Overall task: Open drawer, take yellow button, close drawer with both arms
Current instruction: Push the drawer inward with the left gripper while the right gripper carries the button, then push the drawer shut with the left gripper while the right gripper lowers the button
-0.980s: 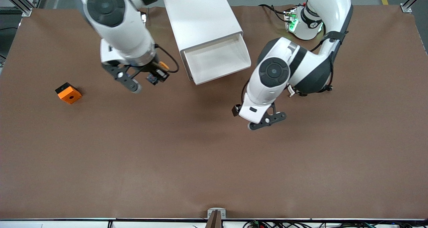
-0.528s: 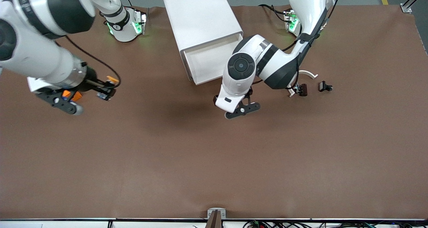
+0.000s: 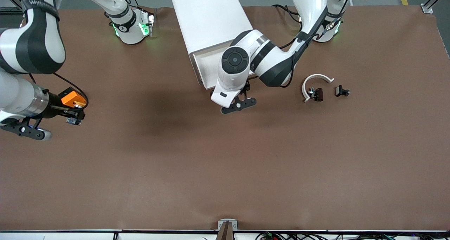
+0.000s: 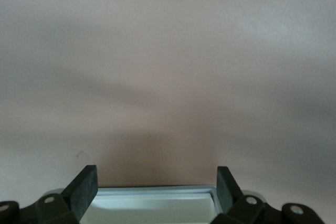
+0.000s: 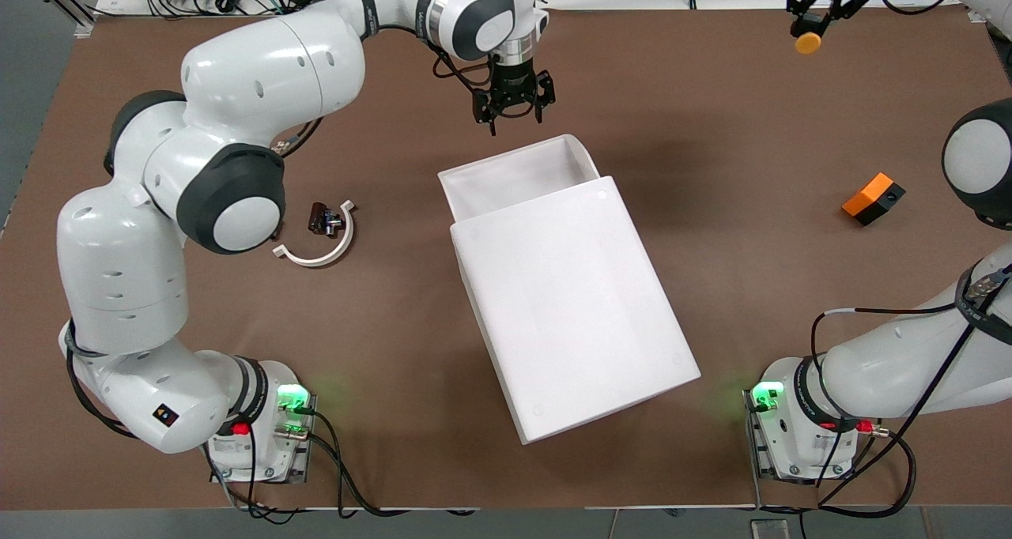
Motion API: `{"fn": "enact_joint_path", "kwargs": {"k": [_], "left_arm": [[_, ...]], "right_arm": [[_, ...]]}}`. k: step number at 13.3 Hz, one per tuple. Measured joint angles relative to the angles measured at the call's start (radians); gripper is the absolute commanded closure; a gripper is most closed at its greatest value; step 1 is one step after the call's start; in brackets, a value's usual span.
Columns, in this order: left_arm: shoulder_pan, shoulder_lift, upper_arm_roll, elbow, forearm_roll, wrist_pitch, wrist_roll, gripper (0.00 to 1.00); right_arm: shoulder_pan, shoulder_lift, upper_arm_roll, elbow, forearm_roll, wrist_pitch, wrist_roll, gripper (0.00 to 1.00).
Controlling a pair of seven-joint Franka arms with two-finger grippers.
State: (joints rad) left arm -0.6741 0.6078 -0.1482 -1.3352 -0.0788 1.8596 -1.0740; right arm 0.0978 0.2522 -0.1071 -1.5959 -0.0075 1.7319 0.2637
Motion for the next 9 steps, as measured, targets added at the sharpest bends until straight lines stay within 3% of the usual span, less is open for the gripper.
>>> {"fn": "enact_joint_path", "kwargs": {"k": [9], "left_arm": [[-0.064, 0.005, -0.004, -0.028, -0.006, 0.002, -0.080, 0.00]], "right_arm": [[-0.136, -0.012, 0.001, -0.358, -0.019, 0.478, -0.234, 1.00]]}}
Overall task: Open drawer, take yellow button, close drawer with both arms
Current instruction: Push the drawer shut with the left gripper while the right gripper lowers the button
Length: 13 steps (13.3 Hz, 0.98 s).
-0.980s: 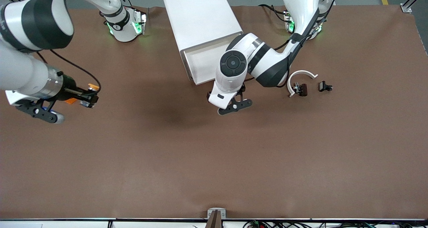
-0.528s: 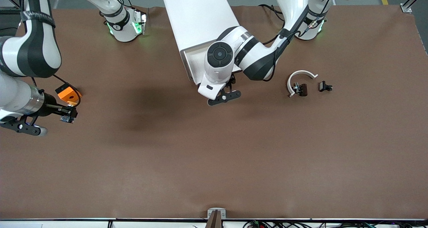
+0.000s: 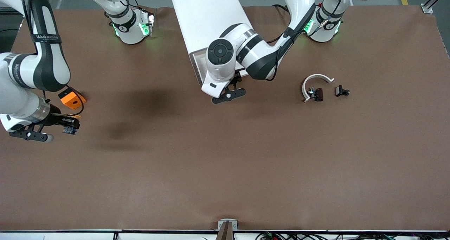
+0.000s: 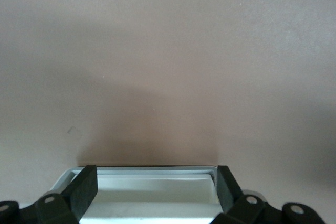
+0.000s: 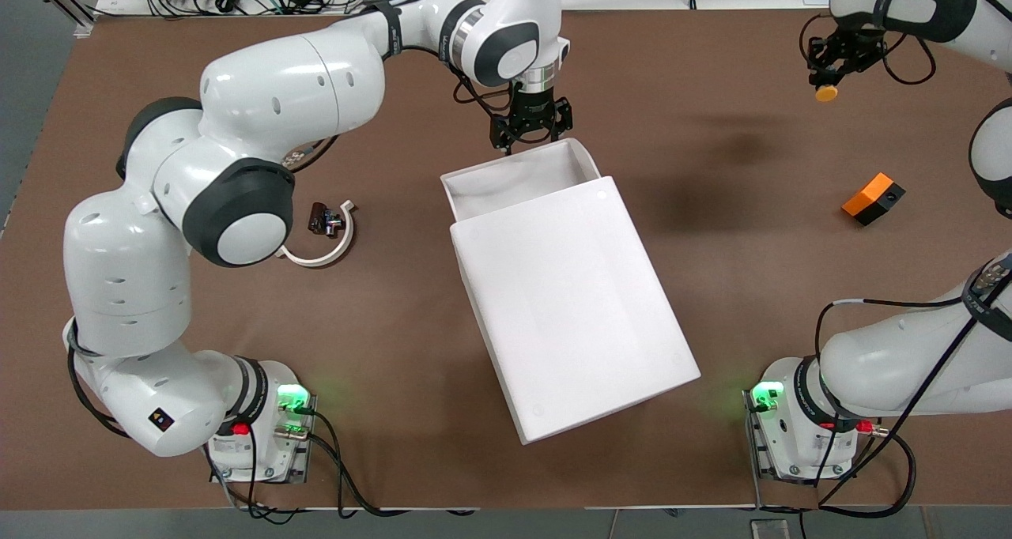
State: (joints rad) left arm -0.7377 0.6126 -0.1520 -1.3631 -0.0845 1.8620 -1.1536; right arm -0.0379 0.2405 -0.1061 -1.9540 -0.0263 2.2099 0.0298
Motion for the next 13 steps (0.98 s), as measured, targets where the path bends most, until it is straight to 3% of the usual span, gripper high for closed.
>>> {"fn": "enact_joint_path", "kwargs": {"k": [6, 13], "left_arm": [[-0.037, 0.008, -0.001, -0.017, -0.062, 0.000, -0.088, 0.00], [-0.054, 0.009, -0.001, -0.025, -0.145, -0.028, -0.167, 0.00]], "right_arm": [[-0.059, 0.014, 0.001, -0.140, -0.048, 0.238, -0.040, 1.00], [-0.106, 0.126, 0.002, -0.132, -0.053, 0.307, -0.058, 1.00]]}}
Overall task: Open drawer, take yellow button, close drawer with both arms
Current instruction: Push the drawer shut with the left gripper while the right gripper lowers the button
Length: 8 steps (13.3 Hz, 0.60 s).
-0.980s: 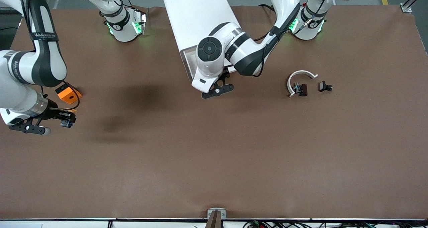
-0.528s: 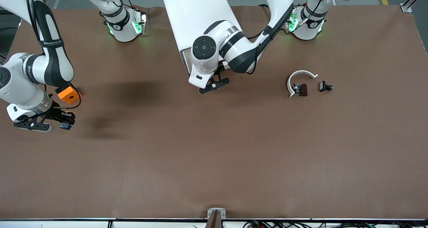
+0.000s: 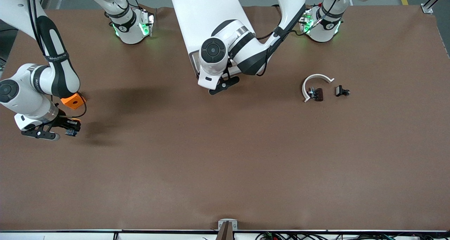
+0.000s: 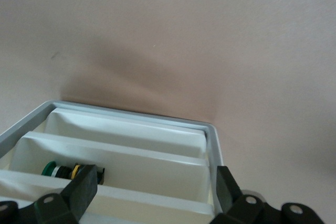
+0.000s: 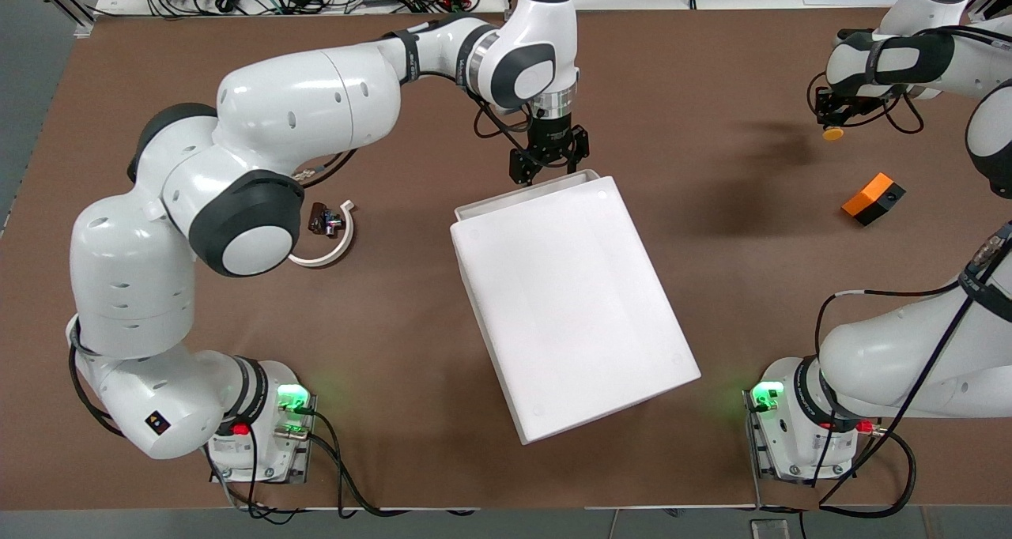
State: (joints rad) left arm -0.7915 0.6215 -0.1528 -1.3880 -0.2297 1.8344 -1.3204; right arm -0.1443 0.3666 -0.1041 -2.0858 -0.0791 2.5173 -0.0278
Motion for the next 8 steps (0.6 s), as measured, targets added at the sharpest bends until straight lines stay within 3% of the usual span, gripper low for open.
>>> {"fn": "enact_joint_path", "kwargs": {"k": [8], "left_arm": [[-0.044, -0.007, 0.000, 0.001, 0.002, -0.019, -0.024, 0.00]], "right_arm": [[-0.003, 0.105, 0.002, 0.074, 0.000, 0.023, -0.048, 1.00]]}}
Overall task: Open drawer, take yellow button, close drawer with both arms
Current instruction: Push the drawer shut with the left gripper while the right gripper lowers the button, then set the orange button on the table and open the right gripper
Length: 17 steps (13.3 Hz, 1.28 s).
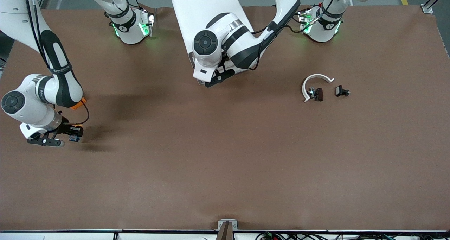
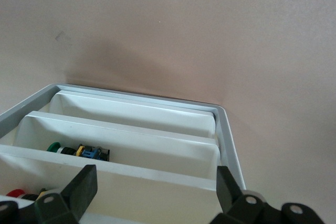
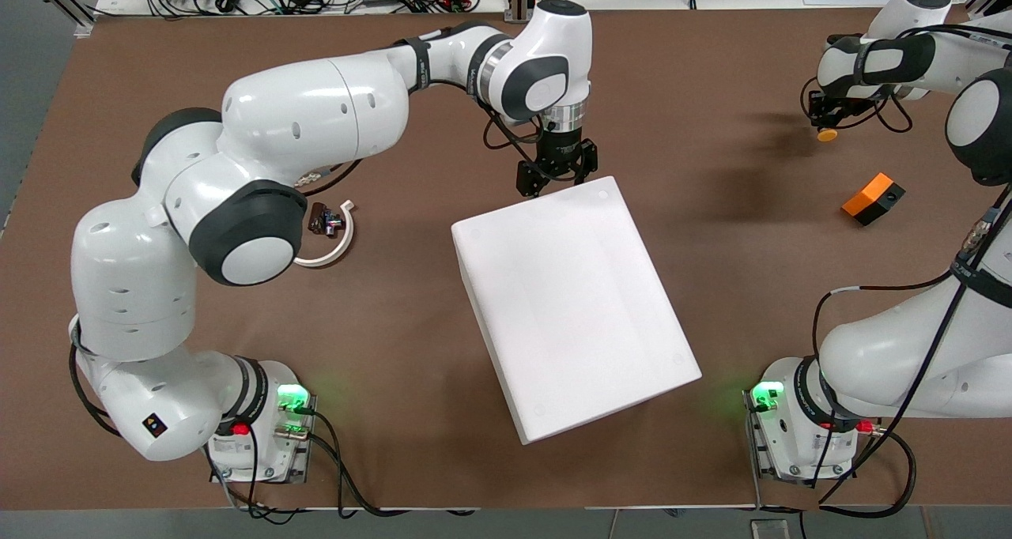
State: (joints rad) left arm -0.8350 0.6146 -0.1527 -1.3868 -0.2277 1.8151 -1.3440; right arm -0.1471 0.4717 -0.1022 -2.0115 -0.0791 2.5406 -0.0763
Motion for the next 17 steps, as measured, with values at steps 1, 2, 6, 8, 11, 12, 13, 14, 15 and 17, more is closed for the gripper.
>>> {"fn": "enact_joint_path", "kwargs": {"k": [1, 2, 6, 8, 11, 12, 13, 14, 15, 17], "left_arm": [[-0.004, 0.000, 0.000, 0.000, 0.000, -0.001, 0.001, 0.00], [-0.011, 0.000, 0.000, 0.000, 0.000, -0.003, 0.001, 0.00], [-0.027, 0.000, 0.000, 0.000, 0.002, -0.007, 0.001, 0.00], [-0.030, 0.000, 0.000, 0.000, 0.002, -0.007, 0.001, 0.00], [-0.031, -0.001, 0.001, 0.000, 0.002, -0.007, 0.000, 0.00], [-0.030, -0.001, 0.002, 0.002, 0.002, -0.006, -0.002, 0.00], [-0.029, -0.002, 0.004, 0.007, 0.001, -0.006, -0.006, 0.00], [-0.025, -0.004, 0.007, 0.011, 0.001, -0.006, -0.010, 0.00], [-0.017, -0.006, 0.011, 0.014, 0.001, -0.006, -0.011, 0.00], [0.008, -0.008, 0.015, 0.015, 0.001, -0.006, -0.011, 0.00]], "right_arm": [[0.000, 0.011, 0.000, 0.000, 0.000, 0.013, -0.003, 1.00], [0.000, 0.020, 0.001, 0.000, 0.000, 0.020, -0.004, 1.00], [-0.001, 0.034, 0.006, 0.003, 0.037, 0.026, -0.008, 1.00], [-0.001, 0.036, 0.012, 0.003, 0.081, 0.026, -0.026, 1.00], [-0.002, 0.041, 0.014, 0.003, 0.120, 0.026, -0.072, 1.00], [-0.004, 0.046, 0.014, 0.003, 0.121, 0.026, -0.084, 1.00], [-0.006, 0.052, 0.014, 0.003, 0.121, 0.026, -0.102, 1.00], [-0.007, 0.058, 0.014, 0.004, 0.122, 0.026, -0.117, 1.00], [-0.007, 0.064, 0.015, 0.005, 0.122, 0.028, -0.125, 1.00], [-0.007, 0.074, 0.020, 0.005, 0.122, 0.045, -0.129, 1.00]]}}
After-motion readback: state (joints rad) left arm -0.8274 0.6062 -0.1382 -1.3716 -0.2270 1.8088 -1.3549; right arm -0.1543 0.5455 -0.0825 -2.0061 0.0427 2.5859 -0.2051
